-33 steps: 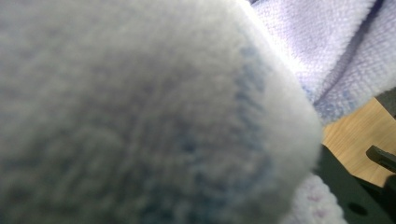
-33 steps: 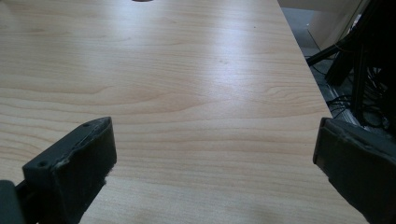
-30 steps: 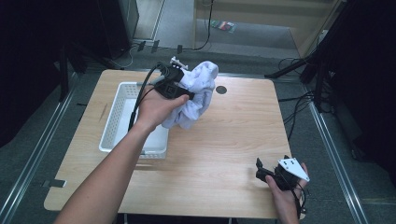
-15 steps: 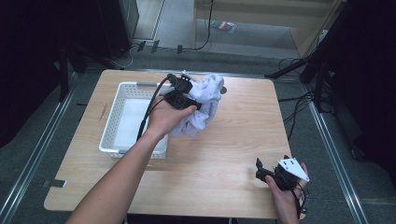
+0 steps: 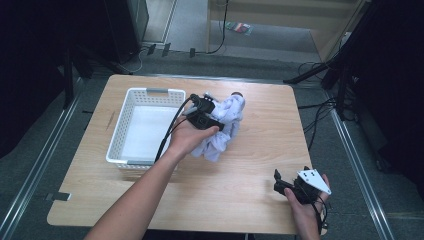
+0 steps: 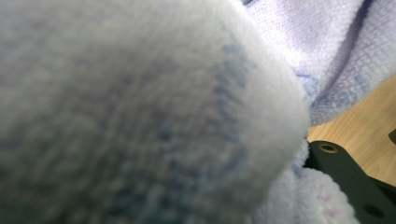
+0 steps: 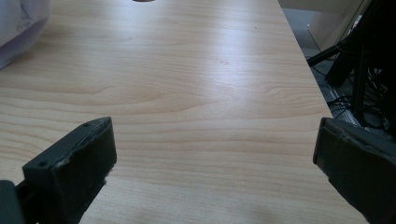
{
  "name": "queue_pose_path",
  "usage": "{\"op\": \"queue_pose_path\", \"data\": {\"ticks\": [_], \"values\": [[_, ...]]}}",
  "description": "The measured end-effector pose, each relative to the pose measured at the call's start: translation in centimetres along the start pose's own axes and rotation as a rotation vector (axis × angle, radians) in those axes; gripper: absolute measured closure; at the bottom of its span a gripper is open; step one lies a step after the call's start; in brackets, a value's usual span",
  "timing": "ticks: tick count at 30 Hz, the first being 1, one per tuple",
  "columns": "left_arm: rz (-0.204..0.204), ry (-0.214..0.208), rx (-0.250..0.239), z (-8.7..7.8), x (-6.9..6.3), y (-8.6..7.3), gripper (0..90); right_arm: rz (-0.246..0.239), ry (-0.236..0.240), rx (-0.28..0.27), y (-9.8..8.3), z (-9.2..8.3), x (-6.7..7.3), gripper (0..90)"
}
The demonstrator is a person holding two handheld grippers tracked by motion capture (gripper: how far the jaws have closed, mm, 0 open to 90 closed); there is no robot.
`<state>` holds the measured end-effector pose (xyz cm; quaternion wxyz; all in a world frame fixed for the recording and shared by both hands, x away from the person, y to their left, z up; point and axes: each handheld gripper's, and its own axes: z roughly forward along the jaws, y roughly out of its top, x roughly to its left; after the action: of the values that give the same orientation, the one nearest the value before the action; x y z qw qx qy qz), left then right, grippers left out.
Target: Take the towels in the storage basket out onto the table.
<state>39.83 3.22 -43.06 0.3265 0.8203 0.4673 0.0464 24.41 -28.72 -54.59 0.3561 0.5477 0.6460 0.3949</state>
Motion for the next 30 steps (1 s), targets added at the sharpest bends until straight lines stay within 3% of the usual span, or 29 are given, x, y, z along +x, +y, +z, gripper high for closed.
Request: {"op": "queue_pose_path", "data": {"ticks": [8, 9, 12, 14, 15, 17, 21, 22, 30], "values": [[0.001, -0.002, 0.039, 1.9, -0.5, -0.4, 39.8, 0.002, 0.001, -0.001, 0.0, 0.0, 0.0, 0.0], [-0.003, -0.001, 0.033, 2.1, -0.4, -0.5, 32.9, 0.0, 0.001, -0.001, 0.0, 0.0, 0.0, 0.0], [-0.028, -0.028, 0.027, 2.3, -0.2, -0.7, 26.3, 0.002, 0.002, -0.001, 0.0, 0.0, 0.0, 0.0], [-0.034, -0.037, 0.038, 2.4, -0.1, -0.7, 14.2, 0.002, 0.003, -0.001, 0.0, 0.0, 0.0, 0.0], [-0.03, -0.014, 0.048, 2.3, -0.2, -0.7, 6.7, 0.002, 0.003, -0.002, 0.0, 0.0, 0.0, 0.0], [-0.038, 0.002, 0.055, 2.1, -0.2, -0.5, 0.0, 0.002, 0.002, -0.002, 0.0, 0.0, 0.0, 0.0], [-0.036, 0.005, 0.039, 1.3, -0.1, -0.4, 0.0, 0.001, 0.002, 0.0, 0.0, 0.0, 0.0, 0.0], [-0.04, -0.013, 0.032, 1.0, -0.1, -0.3, 0.0, 0.001, 0.001, 0.0, 0.0, 0.0, 0.0, 0.0], [-0.007, 0.008, -0.012, -1.5, 0.0, -0.2, 0.0, -0.001, -0.002, 0.001, 0.0, 0.0, 0.0, 0.0]]}}
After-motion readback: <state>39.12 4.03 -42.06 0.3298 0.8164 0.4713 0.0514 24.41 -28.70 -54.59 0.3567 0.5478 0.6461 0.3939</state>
